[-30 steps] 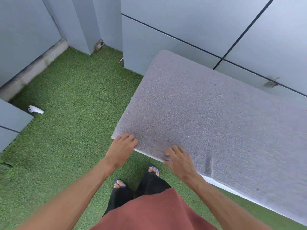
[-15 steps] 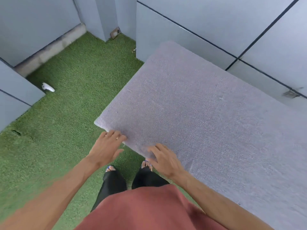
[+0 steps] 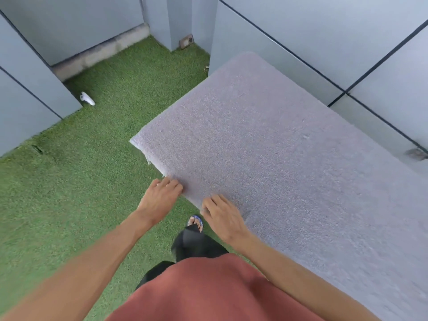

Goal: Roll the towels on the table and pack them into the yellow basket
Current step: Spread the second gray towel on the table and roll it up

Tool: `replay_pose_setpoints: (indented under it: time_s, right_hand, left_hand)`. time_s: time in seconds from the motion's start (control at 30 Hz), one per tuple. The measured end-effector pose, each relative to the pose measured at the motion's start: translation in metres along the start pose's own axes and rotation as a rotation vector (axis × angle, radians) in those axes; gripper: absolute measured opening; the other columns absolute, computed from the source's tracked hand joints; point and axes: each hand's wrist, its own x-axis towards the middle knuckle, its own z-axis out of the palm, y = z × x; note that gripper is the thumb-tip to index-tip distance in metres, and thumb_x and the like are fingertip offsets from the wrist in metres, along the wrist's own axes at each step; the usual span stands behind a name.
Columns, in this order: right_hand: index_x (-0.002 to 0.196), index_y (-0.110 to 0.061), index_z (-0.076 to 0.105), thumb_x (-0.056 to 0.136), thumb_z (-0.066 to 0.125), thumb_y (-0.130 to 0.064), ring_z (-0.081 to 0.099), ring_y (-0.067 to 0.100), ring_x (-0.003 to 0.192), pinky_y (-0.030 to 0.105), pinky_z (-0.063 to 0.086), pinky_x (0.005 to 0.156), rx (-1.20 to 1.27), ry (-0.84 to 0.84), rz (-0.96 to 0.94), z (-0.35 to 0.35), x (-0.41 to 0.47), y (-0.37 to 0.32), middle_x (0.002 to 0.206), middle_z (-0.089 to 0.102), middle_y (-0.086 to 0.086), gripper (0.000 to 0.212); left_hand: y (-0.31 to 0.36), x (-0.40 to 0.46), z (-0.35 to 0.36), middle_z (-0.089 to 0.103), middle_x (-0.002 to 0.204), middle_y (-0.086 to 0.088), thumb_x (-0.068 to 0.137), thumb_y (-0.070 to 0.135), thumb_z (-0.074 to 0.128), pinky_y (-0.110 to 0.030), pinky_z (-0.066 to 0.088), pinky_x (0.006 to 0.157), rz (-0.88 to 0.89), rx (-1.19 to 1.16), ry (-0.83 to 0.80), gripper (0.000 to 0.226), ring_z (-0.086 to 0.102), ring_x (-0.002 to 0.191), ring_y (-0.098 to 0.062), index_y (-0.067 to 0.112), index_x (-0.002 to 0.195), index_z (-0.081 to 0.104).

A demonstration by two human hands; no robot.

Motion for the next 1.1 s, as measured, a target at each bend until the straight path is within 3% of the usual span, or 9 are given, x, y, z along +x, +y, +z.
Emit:
replay_pose_setpoints:
  time_s: [0.13,0.23,0.4,0.5,0.67,0.77,0.87,0.97,1.1]
  right_hand:
    - [0.111,-0.027,0.054,0.096,0.046,-0.043,0.042,0.012,0.104,0.028,0.036,0.090,0.018,0.015,0.087,-0.017,-0.042,0.031,0.111,0.048,-0.009,0.024]
    - [0.105,-0.029,0.056,0.093,0.046,-0.053,0.039,0.012,0.106,0.032,0.034,0.096,-0.104,0.019,0.137,-0.022,-0.093,0.069,0.110,0.043,-0.011,0.028]
    - [0.096,-0.029,0.053,0.082,0.057,-0.061,0.044,0.013,0.096,0.030,0.040,0.090,-0.185,-0.006,0.131,-0.025,-0.183,0.097,0.101,0.045,-0.011,0.034]
    - [0.096,-0.027,0.051,0.080,0.066,-0.051,0.045,0.012,0.092,0.026,0.044,0.082,-0.214,-0.017,0.158,-0.026,-0.227,0.105,0.099,0.047,-0.010,0.033]
    - [0.090,-0.018,0.056,0.089,0.065,-0.022,0.040,0.008,0.083,0.020,0.042,0.070,-0.235,-0.048,0.167,-0.026,-0.266,0.110,0.093,0.054,-0.005,0.011]
    - [0.091,-0.017,0.058,0.084,0.071,-0.011,0.054,0.014,0.082,0.026,0.050,0.067,-0.255,-0.118,0.123,-0.020,-0.272,0.110,0.090,0.059,-0.003,0.016]
    - [0.100,-0.014,0.059,0.091,0.061,-0.020,0.056,0.020,0.094,0.033,0.051,0.079,-0.203,-0.124,0.039,-0.027,-0.281,0.108,0.099,0.060,0.001,0.011]
    - [0.109,-0.019,0.056,0.094,0.053,-0.037,0.049,0.017,0.102,0.034,0.045,0.091,-0.135,-0.075,0.023,-0.039,-0.307,0.124,0.108,0.055,-0.003,0.024]
    - [0.104,-0.023,0.058,0.091,0.053,-0.042,0.053,0.017,0.097,0.035,0.048,0.087,-0.141,-0.034,0.008,-0.057,-0.362,0.189,0.103,0.053,-0.005,0.024]
  left_hand:
    - [0.039,-0.014,-0.001,0.061,0.105,-0.004,0.070,0.003,0.076,-0.037,0.053,0.080,-0.093,-0.092,0.039,0.038,0.059,0.089,-0.020,0.016,0.102,0.061]
    - [0.090,-0.023,-0.006,0.061,0.103,-0.003,0.070,0.017,0.080,-0.035,0.054,0.075,-0.024,-0.123,0.130,0.036,0.059,0.086,-0.020,0.018,0.101,0.062]
    - [0.179,-0.039,0.008,0.059,0.105,-0.005,0.060,0.015,0.085,-0.035,0.052,0.069,0.049,-0.045,0.071,0.051,0.058,0.086,-0.022,0.018,0.104,0.058]
    - [0.223,-0.043,0.005,0.061,0.099,-0.005,0.054,0.004,0.083,-0.037,0.052,0.069,0.054,-0.014,0.064,0.049,0.060,0.084,-0.024,0.015,0.098,0.062]
    - [0.261,-0.038,0.002,0.050,0.124,-0.005,0.086,0.000,0.053,-0.042,0.040,0.102,-0.002,0.091,0.038,0.040,0.048,0.114,-0.025,0.012,0.124,0.050]
    - [0.267,-0.046,0.002,0.046,0.131,-0.003,0.091,0.006,0.051,-0.039,0.036,0.105,-0.065,0.100,-0.036,0.040,0.043,0.119,-0.022,0.014,0.130,0.046]
    - [0.286,-0.065,0.004,0.044,0.133,-0.004,0.088,0.003,0.054,-0.036,0.039,0.099,-0.171,0.090,-0.082,0.046,0.046,0.114,-0.021,0.013,0.131,0.042]
    - [0.324,-0.077,0.011,0.042,0.136,-0.007,0.080,-0.003,0.061,-0.038,0.040,0.100,-0.194,0.043,-0.064,0.063,0.045,0.118,-0.024,0.012,0.136,0.036]
    - [0.409,-0.083,0.023,0.053,0.121,-0.005,0.067,-0.003,0.072,-0.037,0.049,0.088,-0.134,-0.035,0.051,0.060,0.053,0.105,-0.023,0.016,0.119,0.050]
